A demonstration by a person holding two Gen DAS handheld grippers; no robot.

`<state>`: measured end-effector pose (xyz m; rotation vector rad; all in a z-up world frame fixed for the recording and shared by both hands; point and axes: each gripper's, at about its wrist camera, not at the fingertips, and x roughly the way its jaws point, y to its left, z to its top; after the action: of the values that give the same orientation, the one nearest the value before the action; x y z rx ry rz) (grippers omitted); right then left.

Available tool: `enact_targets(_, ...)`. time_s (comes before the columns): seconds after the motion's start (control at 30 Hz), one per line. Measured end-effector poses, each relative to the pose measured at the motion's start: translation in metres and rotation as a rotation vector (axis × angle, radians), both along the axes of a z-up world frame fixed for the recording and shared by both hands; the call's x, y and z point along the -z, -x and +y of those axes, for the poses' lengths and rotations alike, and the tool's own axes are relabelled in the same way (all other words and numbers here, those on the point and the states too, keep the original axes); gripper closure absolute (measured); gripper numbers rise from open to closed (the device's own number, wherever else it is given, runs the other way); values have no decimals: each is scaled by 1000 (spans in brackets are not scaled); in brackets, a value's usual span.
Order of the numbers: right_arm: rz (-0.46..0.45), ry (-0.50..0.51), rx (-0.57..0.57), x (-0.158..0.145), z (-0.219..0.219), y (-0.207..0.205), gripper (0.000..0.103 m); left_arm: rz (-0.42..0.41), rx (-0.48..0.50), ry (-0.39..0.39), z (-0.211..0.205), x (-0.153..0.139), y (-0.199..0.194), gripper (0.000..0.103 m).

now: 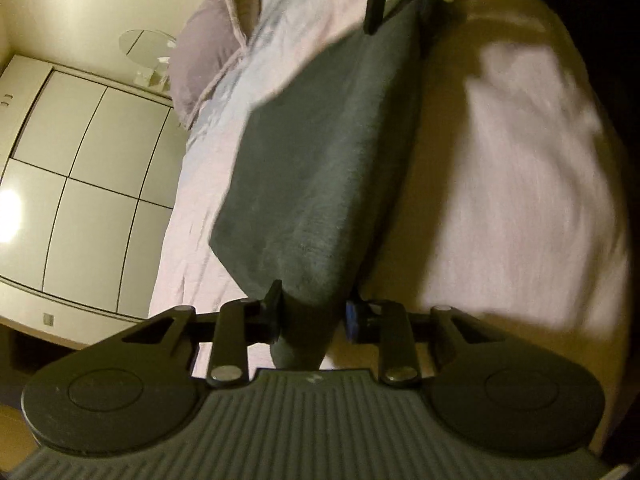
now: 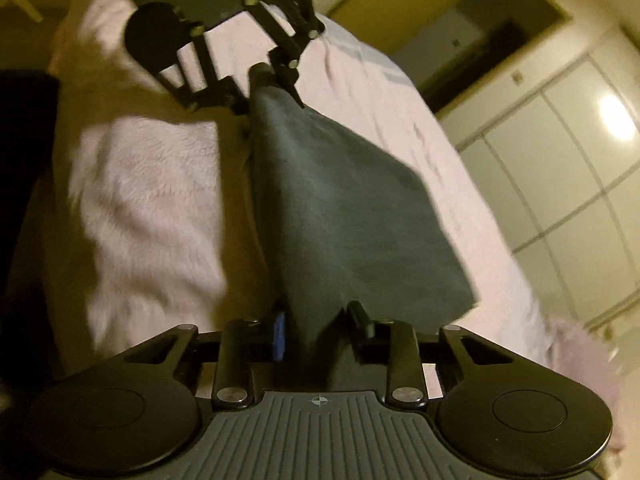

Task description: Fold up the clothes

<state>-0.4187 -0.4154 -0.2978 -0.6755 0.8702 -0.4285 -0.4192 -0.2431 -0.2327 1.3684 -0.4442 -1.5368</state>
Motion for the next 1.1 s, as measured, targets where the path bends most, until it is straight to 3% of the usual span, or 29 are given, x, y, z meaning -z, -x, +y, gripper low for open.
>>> enact_targets(0.13,-14,131,144,-36,-34,55,86,171,91,0,2,-34,53,81)
enact_targets(0.23,-28,204,302,-42,-70,98,89,250,134,-4,-13,-34,100,82)
enact_targets(0.3,-61,180,428,-42,-93,125,89,322,149,-43,-21,-26,131,82)
enact_targets(0.37,-133,73,547,-43,-106,149,89,339,196,-71,-19,-15,155,83)
enact_targets(0.43,-306,-116,613,-52,-104,170,87,328,257,-98,-13,-8,165,83)
enact_targets(0.5,-515,-380,681,-54,-106,191,61,327,284,-102,-7,-7,163,83)
enact_targets(0.53,-632,-518,715,-52,-110,196,34,339,280,-92,-4,-10,156,83)
enact_targets(0.57,-715,-638,729,-45,-113,197,26,356,267,-77,-2,-14,147,83)
enact_targets(0.63,-866,-873,742,-28,-116,197,26,361,222,-31,-8,-26,130,82)
enact_targets(0.73,-967,-1064,804,-6,-131,188,26,281,143,50,-13,-38,100,73)
enact_targets(0.8,-1014,-1138,824,4,-139,182,26,227,79,84,-25,-40,80,73)
enact_targets(0.87,-1082,-1188,870,16,-150,179,26,223,28,95,-39,-41,64,71)
enact_targets(1.0,-1207,-1258,939,30,-176,176,27,265,-66,88,-64,-34,36,71)
enact_targets(1.03,-1206,-1249,921,22,-183,177,42,270,-77,85,-71,-31,33,71)
enact_targets(1.07,-1204,-1240,903,15,-189,178,69,272,-83,84,-78,-29,31,71)
enact_targets(1.1,-1203,-1232,885,8,-196,179,71,274,-85,81,-82,-27,30,71)
